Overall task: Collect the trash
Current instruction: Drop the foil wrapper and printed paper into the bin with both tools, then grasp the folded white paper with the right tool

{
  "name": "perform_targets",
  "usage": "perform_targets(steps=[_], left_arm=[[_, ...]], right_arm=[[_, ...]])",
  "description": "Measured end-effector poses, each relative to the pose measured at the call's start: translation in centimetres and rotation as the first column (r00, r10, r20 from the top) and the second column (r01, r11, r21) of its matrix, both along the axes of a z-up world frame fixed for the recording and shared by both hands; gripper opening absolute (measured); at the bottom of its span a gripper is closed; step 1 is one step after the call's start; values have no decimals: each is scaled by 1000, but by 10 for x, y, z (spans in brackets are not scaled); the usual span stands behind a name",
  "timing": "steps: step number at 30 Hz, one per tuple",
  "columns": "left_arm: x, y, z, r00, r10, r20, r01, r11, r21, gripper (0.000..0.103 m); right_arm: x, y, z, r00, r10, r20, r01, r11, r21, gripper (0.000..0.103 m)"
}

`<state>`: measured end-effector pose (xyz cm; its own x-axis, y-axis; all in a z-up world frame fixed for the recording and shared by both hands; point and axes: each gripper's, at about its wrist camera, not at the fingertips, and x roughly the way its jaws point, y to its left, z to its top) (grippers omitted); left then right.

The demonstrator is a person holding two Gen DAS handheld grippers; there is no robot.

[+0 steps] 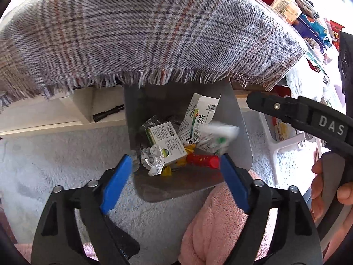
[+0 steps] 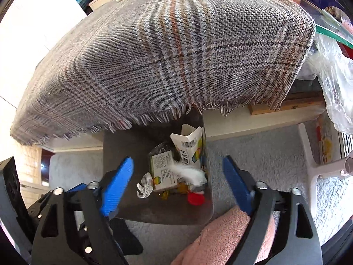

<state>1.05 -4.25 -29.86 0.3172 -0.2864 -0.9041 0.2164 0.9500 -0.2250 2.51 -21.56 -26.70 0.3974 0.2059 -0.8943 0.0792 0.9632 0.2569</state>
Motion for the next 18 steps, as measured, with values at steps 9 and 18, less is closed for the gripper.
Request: perform_targets(steps=[9, 18], left_arm=[[-3, 24, 44, 997, 52, 50, -51, 999, -19, 95], [51, 33, 113, 990, 55, 130, -49, 998, -46, 95]], right_arm=[[-4, -15, 34, 999, 20, 37, -21, 1000, 22, 100], [41, -29, 100, 987, 60, 146, -62, 998, 6, 100]])
